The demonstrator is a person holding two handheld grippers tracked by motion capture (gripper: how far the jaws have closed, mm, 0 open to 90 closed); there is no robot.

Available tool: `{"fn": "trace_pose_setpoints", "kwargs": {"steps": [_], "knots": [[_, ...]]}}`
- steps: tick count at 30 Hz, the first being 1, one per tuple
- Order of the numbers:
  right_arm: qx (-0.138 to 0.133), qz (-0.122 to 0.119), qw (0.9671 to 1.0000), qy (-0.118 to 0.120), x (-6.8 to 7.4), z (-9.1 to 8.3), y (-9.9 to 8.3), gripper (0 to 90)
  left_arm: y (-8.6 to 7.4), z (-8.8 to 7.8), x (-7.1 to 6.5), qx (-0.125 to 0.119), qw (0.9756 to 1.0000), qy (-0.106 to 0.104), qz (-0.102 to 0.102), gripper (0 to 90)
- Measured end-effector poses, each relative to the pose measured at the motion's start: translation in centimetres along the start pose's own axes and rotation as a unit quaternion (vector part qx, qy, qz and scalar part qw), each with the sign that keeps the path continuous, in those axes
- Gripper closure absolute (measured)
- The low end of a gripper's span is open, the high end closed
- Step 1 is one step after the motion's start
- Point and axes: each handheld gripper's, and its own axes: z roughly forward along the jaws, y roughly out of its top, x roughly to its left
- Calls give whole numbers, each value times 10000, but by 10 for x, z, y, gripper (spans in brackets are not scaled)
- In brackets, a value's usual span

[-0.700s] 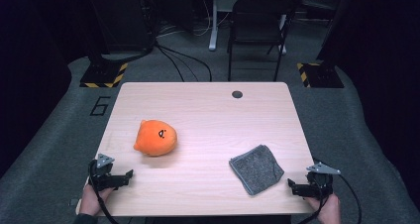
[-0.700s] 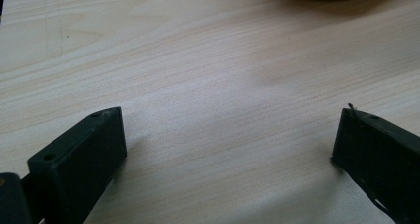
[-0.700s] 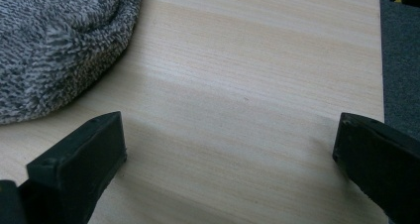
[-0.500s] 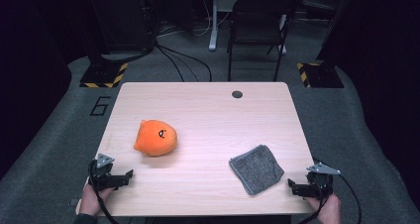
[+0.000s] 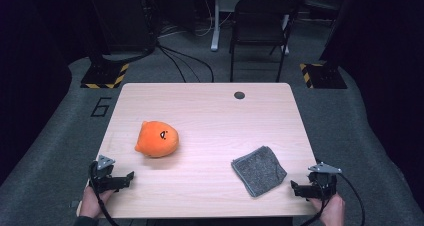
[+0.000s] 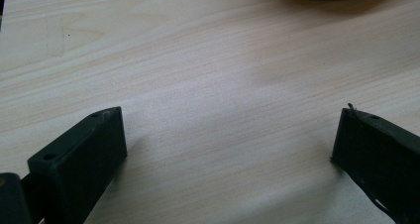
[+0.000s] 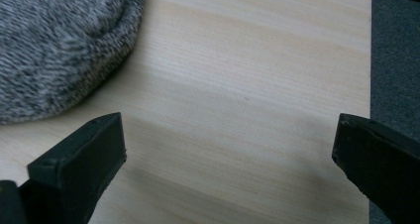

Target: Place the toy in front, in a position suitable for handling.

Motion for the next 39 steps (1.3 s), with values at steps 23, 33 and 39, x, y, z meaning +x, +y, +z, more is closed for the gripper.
{"fn": "trace_pose_setpoints", "kwargs": {"steps": [23, 33, 39], "knots": [[-570, -417, 9945, 769, 58, -27, 38, 0, 0, 0, 0, 2, 10000, 2, 0, 3], [-219, -612, 9940, 883, 87, 2, 56, 0, 0, 0, 0, 3, 10000, 3, 0, 2], [-27, -839, 9937, 749, 94, 17, 61, 0, 0, 0, 0, 2, 10000, 2, 1, 2]]}}
